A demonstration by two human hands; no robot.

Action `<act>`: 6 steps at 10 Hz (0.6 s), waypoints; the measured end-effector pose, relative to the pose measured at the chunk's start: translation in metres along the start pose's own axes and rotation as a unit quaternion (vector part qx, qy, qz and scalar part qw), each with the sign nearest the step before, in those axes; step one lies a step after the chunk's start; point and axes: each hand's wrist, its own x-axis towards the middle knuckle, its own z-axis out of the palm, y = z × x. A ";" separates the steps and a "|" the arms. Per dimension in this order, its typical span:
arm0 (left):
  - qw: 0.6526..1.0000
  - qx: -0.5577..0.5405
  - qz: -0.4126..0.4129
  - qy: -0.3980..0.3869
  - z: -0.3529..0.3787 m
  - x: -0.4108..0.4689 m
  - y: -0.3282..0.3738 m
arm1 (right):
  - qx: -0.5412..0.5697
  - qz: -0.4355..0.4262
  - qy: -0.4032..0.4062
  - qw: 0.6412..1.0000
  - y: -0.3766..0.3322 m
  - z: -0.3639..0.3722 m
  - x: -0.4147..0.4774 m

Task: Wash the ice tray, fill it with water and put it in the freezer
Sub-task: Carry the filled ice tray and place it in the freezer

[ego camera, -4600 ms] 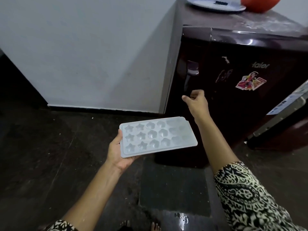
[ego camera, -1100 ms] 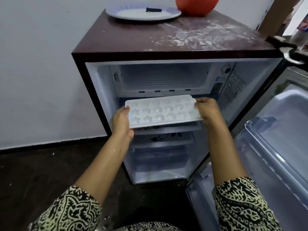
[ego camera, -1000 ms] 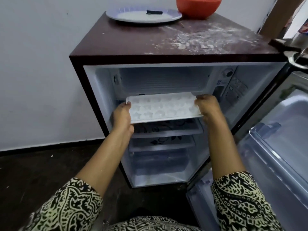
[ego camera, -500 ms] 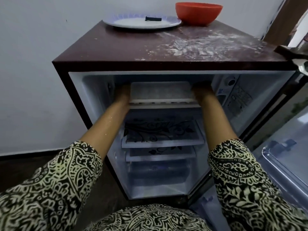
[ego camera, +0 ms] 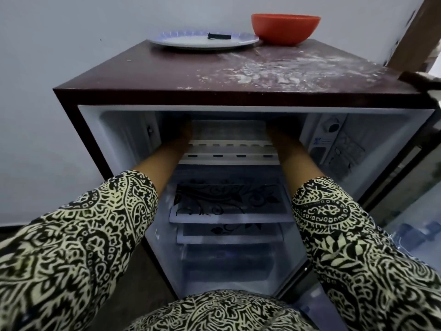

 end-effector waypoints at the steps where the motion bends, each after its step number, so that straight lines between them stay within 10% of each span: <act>1: 0.998 -0.059 -0.001 0.001 0.009 0.080 -0.037 | 0.003 -0.008 0.004 1.000 -0.004 0.001 0.002; 6: 0.910 0.368 0.191 0.024 0.034 -0.031 -0.058 | -0.308 -0.190 -0.007 0.932 0.038 0.023 -0.026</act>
